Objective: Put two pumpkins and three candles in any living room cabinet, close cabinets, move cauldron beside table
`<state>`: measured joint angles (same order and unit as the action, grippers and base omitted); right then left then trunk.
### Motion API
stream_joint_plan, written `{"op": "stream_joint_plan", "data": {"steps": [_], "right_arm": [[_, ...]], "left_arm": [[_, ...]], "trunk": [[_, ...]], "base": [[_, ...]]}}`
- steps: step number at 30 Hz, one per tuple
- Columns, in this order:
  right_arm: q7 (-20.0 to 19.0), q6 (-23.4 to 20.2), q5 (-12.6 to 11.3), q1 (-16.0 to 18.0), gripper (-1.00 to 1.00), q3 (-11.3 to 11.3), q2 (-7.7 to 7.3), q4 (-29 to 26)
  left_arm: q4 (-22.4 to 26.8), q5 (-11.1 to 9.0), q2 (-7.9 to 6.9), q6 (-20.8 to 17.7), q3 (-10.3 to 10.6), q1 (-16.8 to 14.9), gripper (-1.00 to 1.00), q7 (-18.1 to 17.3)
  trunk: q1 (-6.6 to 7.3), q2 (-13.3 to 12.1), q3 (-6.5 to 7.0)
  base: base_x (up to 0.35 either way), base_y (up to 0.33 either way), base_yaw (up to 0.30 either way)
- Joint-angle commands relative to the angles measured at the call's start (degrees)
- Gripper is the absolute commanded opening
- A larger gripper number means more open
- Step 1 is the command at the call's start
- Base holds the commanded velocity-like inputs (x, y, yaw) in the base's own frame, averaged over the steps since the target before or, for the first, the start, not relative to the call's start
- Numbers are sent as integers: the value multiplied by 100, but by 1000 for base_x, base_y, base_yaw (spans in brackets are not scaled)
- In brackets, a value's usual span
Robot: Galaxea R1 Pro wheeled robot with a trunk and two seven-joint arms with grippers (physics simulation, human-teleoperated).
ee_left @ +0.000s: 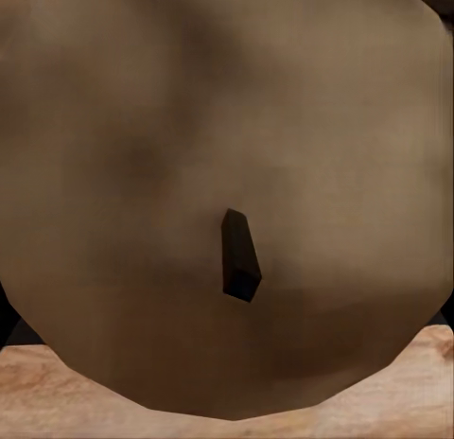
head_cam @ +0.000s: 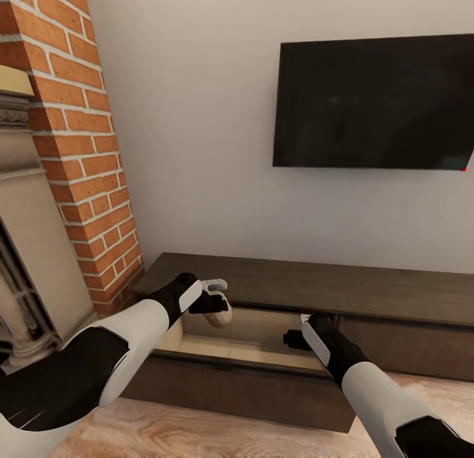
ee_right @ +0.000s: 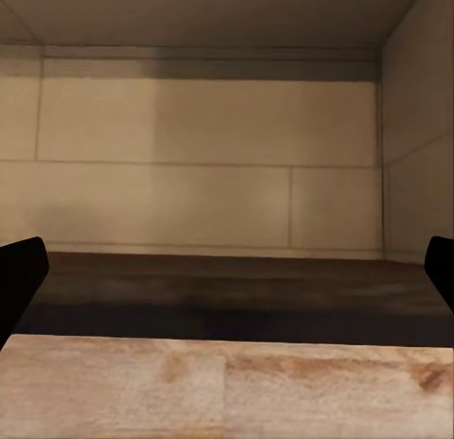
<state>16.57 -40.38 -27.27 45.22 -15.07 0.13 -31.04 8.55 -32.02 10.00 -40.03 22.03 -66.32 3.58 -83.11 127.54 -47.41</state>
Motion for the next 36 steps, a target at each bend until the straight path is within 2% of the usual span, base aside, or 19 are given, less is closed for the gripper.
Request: {"op": "stream_joint_plan", "data": {"steps": [1, 10, 18, 27, 36], "right_arm": [[52, -13, -60, 4, 100, -31, -4, -7], [49, -13, -55, 4, 100, -40, -4, -6], [48, -13, -58, 4, 100, -40, 24, -7], [66, -56, -52, 4, 100, -40, 64, -7], [53, -105, -59, 4, 100, -37, 66, -7]], "left_arm": [[9, -50, 0, -22, 21, -4, -100, 38], [14, -45, 0, -16, 21, -4, -100, 38], [14, -48, 0, 11, 21, -4, -100, 46], [15, -48, 0, 4, 21, -4, -100, 47], [16, -50, 0, -40, 21, -4, -100, 47]], "trunk": [[-21, 45, -33], [-197, 366, -258], [-197, 366, -281], [-197, 366, -282], [-197, 366, -287]], "base": [[0, 0, 0], [0, 0, 0], [13, 0, 0], [265, 0, 0], [27, 0, 3]]}}
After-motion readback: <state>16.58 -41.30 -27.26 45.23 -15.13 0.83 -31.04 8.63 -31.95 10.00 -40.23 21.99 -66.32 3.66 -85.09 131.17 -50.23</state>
